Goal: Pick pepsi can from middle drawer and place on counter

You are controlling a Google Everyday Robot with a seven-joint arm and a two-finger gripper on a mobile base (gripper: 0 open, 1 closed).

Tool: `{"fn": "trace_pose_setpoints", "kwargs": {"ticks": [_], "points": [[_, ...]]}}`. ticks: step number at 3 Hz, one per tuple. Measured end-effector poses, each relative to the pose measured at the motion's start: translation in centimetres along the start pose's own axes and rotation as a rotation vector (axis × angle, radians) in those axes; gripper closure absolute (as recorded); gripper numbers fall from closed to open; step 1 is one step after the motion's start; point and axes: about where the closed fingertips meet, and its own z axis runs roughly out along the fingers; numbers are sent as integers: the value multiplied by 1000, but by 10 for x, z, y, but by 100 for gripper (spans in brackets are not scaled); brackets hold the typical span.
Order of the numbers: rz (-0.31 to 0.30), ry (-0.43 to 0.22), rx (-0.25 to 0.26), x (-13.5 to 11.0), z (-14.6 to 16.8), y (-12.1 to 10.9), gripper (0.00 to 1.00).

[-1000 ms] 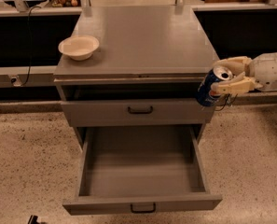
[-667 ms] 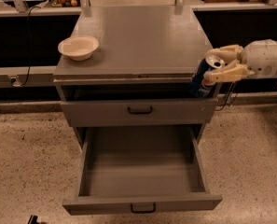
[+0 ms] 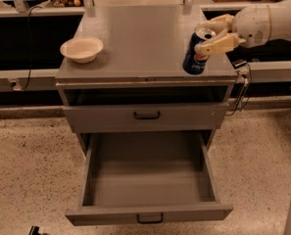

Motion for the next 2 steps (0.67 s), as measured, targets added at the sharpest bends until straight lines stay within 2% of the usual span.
{"fn": "trace_pose_setpoints", "kwargs": {"ticks": [1,2], "points": [[53,36,87,-2,10,-27,100],[118,59,143,10,28,-46,100]]}}
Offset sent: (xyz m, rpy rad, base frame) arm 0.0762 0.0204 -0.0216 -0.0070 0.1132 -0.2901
